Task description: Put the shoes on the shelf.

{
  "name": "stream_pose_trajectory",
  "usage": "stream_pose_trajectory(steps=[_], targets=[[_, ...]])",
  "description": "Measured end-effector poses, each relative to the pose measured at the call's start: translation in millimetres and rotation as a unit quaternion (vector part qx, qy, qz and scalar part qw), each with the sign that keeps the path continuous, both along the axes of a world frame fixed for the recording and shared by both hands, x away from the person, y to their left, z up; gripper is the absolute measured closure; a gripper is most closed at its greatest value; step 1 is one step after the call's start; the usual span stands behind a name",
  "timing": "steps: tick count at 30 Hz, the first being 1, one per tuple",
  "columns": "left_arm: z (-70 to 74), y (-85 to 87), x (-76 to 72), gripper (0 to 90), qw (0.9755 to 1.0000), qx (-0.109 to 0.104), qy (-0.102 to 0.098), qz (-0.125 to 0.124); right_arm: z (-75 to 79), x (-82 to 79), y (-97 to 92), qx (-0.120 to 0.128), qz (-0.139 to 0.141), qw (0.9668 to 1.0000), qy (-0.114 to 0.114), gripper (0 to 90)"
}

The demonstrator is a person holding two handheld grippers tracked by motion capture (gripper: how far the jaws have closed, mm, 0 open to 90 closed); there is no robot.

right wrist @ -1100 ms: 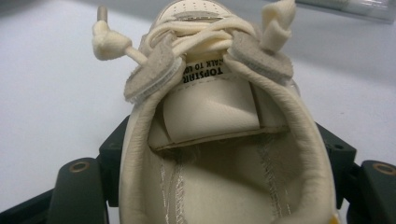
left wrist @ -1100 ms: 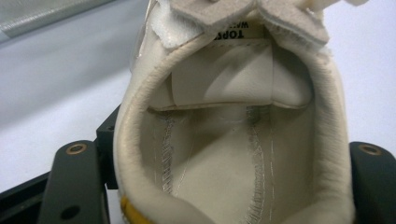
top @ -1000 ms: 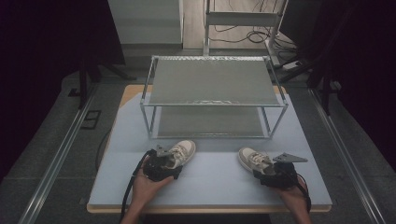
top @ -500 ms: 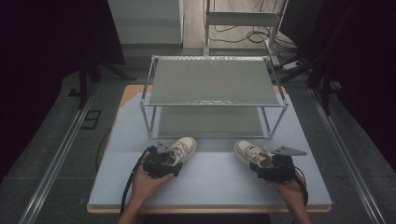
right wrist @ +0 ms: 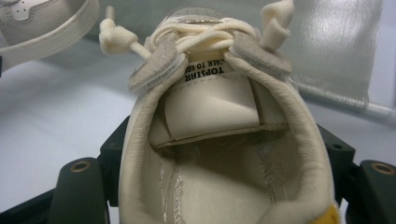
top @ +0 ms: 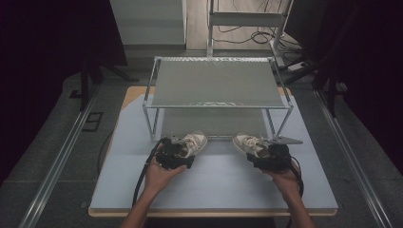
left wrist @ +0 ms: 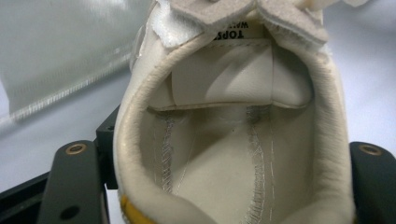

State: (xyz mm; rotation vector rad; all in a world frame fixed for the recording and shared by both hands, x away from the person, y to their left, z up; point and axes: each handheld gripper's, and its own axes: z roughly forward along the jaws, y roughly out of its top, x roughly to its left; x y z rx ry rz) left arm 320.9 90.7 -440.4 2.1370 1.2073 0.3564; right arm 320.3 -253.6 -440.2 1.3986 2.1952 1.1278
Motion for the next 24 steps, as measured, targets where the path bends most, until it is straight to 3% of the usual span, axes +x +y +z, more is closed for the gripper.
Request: stream_pose_trajectory(steps=[20,24], targets=[[-4.6,-16.8,37.8,29.6,0.9995,-0.005,0.009,0.03,4.1,35.8,18.8,0.006,-0.034,0.9994,-0.007,28.3],[-9.1,-18.6,42.9,29.5,0.9994,-0.002,0.013,0.033,1.8,41.8,24.8,-0.002,-0.039,0.9992,-0.006,28.3]])
